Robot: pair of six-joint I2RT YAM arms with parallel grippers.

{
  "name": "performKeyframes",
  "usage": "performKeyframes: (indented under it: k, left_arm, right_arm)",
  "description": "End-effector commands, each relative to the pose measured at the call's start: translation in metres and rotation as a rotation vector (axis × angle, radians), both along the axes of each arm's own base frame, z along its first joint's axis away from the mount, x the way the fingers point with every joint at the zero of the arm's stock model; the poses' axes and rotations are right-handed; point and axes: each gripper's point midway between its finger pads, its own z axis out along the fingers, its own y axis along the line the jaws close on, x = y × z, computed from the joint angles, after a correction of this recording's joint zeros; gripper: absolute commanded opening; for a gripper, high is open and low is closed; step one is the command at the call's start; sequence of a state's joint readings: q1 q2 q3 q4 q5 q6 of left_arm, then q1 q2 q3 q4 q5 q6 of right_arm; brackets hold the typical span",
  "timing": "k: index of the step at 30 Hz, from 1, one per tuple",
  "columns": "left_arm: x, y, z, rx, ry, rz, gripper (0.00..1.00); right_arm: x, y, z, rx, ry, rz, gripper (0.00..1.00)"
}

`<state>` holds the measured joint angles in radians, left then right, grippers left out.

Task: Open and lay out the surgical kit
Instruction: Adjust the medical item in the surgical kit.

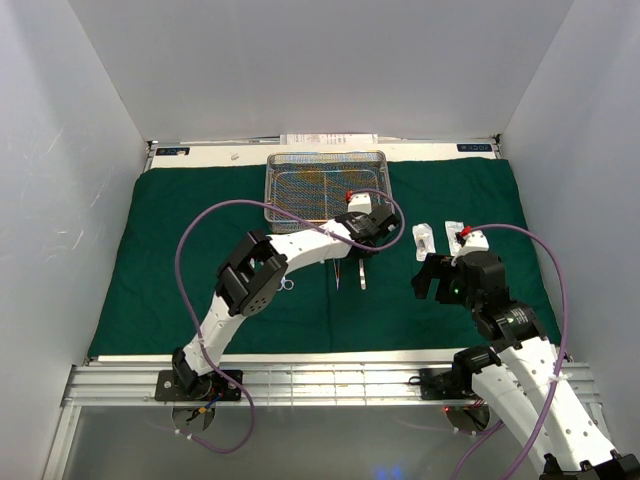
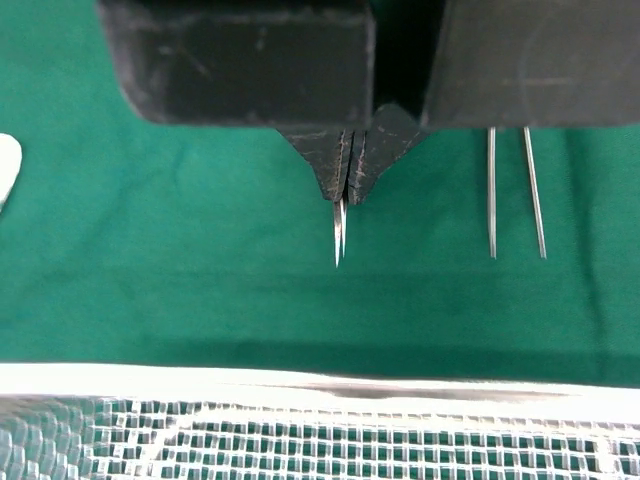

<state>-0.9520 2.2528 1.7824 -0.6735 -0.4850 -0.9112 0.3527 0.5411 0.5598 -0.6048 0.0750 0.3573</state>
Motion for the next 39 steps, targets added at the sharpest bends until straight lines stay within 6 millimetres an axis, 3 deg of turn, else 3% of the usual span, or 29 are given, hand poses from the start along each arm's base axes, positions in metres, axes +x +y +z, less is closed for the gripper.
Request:
performKeyframes:
  k: [1, 3, 4, 10, 13, 14, 16, 24, 39]
  left_arm:
    - [0.008, -0.022, 0.069, -0.226, -0.09, -0.026, 0.0]
    - [0.003, -0.02, 0.064, -0.263, -0.079, -0.045, 0.0]
    - [0.006, -0.027, 0.084, -0.338, -0.118, -0.066, 0.0]
    - [0.0, -0.018, 0.088, -0.48, -0.128, -0.125, 0.01]
    - [0.002, -0.017, 0.102, -0.569, -0.152, -0.16, 0.03]
    - [-0.003, -0.01, 0.089, -0.561, -0.13, -0.162, 0.03]
    - [-0.001, -0.016, 0.1, -0.632, -0.154, -0.196, 0.04]
    - [-0.016, -0.028, 0.077, -0.705, -0.075, -0.275, 0.05]
    - [-0.018, -0.029, 0.04, -0.722, -0.035, -0.255, 0.06]
  right_arm:
    - [0.005, 0.004, 0.014, 0.006, -0.05, 0.028, 0.94]
    - [0.004, 0.005, 0.013, 0.007, -0.047, 0.035, 0.94]
    - [0.004, 0.006, 0.013, 0.008, -0.045, 0.04, 0.94]
    - [0.003, 0.008, 0.012, 0.01, -0.042, 0.051, 0.94]
    - [0.003, 0.009, 0.012, 0.011, -0.04, 0.055, 0.94]
    - [0.003, 0.009, 0.012, 0.011, -0.04, 0.055, 0.94]
    - [0.003, 0.009, 0.011, 0.011, -0.037, 0.06, 0.94]
    - [0.002, 0.012, 0.009, 0.015, -0.026, 0.074, 0.94]
    - [0.002, 0.013, 0.004, 0.008, -0.003, 0.087, 0.94]
